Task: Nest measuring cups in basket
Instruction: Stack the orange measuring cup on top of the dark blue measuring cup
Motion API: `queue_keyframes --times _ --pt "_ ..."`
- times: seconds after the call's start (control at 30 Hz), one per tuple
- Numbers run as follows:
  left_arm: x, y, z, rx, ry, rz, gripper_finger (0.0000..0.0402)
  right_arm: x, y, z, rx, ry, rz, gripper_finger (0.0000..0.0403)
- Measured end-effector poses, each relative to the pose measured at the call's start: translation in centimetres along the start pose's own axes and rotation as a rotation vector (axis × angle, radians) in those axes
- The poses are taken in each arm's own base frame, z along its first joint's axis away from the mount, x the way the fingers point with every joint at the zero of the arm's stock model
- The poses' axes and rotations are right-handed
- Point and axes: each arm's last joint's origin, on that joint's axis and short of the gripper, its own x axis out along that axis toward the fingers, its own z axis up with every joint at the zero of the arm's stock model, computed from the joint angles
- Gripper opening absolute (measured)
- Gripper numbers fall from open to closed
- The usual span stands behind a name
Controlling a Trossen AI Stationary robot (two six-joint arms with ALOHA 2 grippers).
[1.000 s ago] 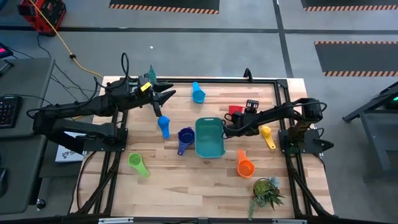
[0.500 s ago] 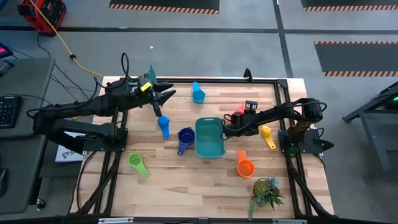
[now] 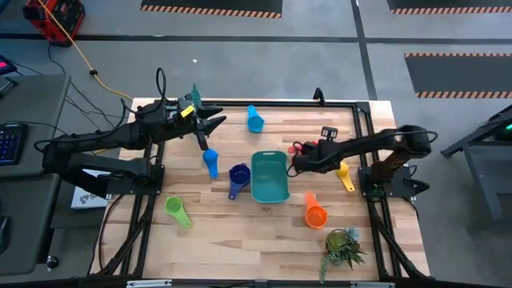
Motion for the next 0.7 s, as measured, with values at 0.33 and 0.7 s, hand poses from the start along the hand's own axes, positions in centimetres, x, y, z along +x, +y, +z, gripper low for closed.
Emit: queue_keyframes --times 0.33,0.7 --pt "0.0 0.0 0.0 0.0 0.0 0.0 0.0142 -2.9 -4.7 -5.7 0.462 -0.132 0.401 0.0" --pt "0.0 0.0 -0.1 0.001 0.005 0.0 0.0142 -2.3 -3.4 -11.0 0.913 -0.308 0.98 0.0"
